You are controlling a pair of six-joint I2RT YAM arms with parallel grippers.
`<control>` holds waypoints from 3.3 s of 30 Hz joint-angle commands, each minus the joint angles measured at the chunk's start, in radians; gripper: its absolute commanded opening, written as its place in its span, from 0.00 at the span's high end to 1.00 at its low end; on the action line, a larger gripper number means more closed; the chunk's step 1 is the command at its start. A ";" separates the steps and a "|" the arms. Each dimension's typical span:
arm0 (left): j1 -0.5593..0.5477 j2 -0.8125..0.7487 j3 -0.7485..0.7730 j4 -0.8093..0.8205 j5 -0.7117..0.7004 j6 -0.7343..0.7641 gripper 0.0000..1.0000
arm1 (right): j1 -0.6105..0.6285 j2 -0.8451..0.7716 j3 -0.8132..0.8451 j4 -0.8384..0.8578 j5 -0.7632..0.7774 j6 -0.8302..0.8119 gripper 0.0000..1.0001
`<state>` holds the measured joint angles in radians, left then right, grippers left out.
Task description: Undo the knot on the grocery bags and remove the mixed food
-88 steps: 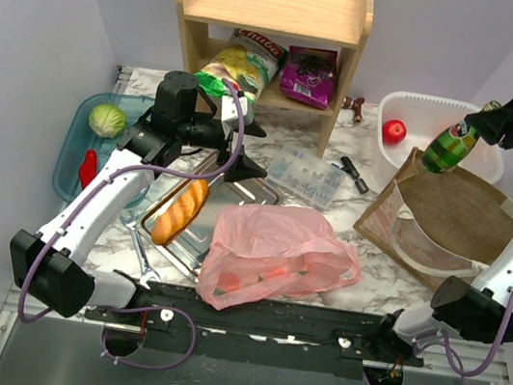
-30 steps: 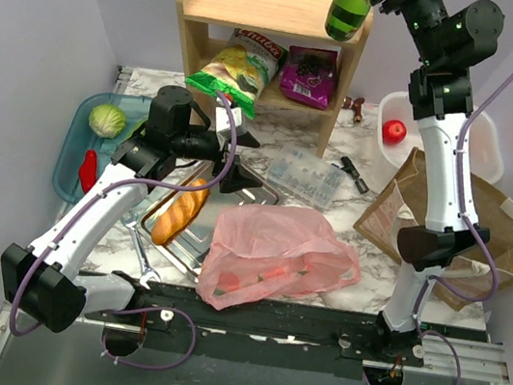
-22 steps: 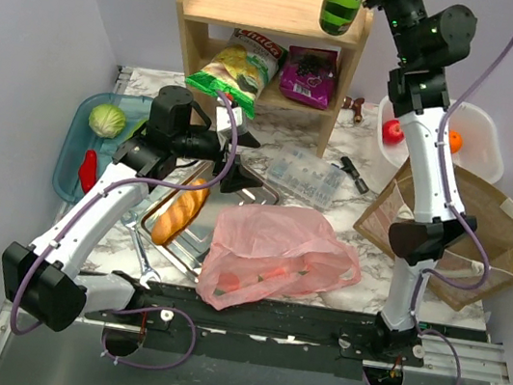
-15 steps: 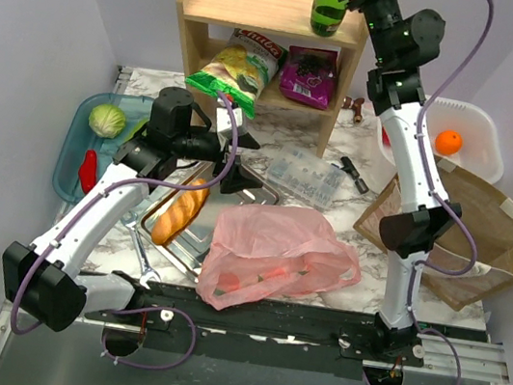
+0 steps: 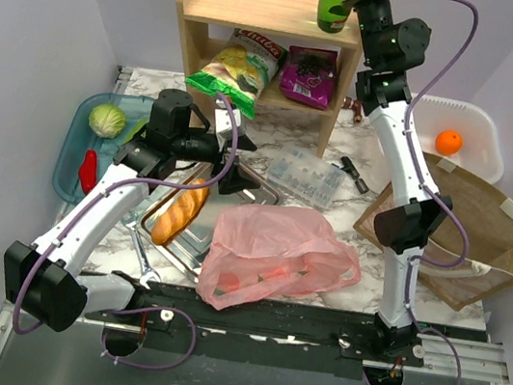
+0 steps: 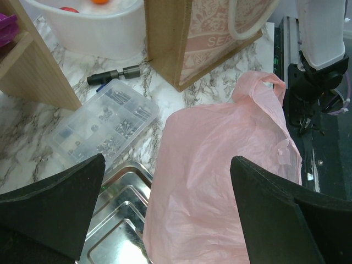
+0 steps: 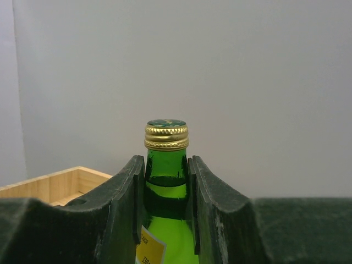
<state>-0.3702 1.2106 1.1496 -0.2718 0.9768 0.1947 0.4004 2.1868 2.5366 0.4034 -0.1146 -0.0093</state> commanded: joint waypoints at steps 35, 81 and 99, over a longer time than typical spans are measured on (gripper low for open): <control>0.043 0.062 0.131 -0.276 -0.008 0.153 0.01 | 0.008 -0.412 -0.342 0.079 -0.026 -0.039 0.00; -0.295 0.162 -0.103 -0.217 -0.301 0.380 0.08 | 0.183 -0.981 -2.014 -0.731 -0.290 -1.020 0.52; -0.403 0.599 0.175 -0.407 -0.427 0.414 0.76 | 0.195 -1.279 -2.117 -0.688 -0.218 -1.022 0.33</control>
<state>-0.7467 1.8427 1.2881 -0.5999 0.5655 0.5735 0.5884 0.9417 0.3737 -0.2581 -0.3508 -1.1206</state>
